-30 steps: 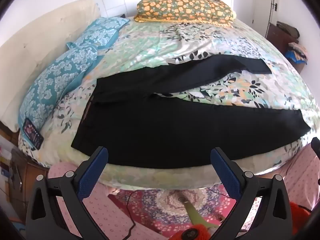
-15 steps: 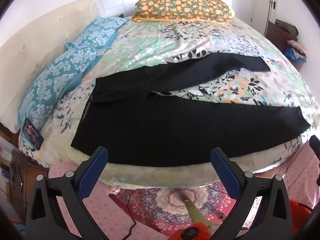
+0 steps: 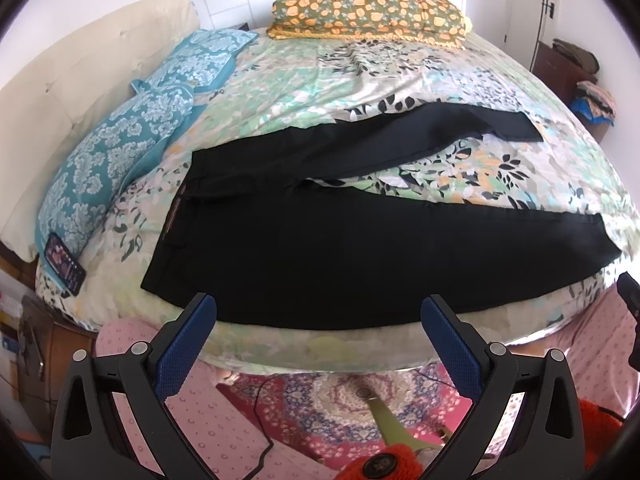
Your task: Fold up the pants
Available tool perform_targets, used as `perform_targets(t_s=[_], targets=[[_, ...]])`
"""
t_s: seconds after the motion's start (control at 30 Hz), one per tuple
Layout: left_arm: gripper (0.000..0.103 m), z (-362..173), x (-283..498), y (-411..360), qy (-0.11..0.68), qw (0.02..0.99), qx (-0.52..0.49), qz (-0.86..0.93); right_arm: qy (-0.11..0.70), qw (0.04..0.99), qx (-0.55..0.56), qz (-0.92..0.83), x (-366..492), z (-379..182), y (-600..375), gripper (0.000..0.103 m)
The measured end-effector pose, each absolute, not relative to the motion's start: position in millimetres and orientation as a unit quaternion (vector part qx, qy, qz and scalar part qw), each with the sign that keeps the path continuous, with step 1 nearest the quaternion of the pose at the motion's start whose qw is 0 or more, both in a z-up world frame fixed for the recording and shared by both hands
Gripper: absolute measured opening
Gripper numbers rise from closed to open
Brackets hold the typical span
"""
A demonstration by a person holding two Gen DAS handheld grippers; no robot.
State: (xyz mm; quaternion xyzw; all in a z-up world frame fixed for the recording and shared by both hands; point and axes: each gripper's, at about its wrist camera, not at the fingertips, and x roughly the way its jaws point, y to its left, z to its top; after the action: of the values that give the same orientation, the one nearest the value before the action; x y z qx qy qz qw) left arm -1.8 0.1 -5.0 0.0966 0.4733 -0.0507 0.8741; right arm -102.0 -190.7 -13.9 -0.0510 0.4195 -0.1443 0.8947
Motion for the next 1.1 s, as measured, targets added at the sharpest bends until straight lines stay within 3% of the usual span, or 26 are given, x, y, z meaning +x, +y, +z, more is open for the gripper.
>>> perform_targets(t_s=[1.1], targets=[[0.102,-12.9,0.4,0.7,0.484,0.868,0.098,-0.042,0.434,0.886,-0.063,-0.152,-97.5,-22.0,-189.0,0.103]])
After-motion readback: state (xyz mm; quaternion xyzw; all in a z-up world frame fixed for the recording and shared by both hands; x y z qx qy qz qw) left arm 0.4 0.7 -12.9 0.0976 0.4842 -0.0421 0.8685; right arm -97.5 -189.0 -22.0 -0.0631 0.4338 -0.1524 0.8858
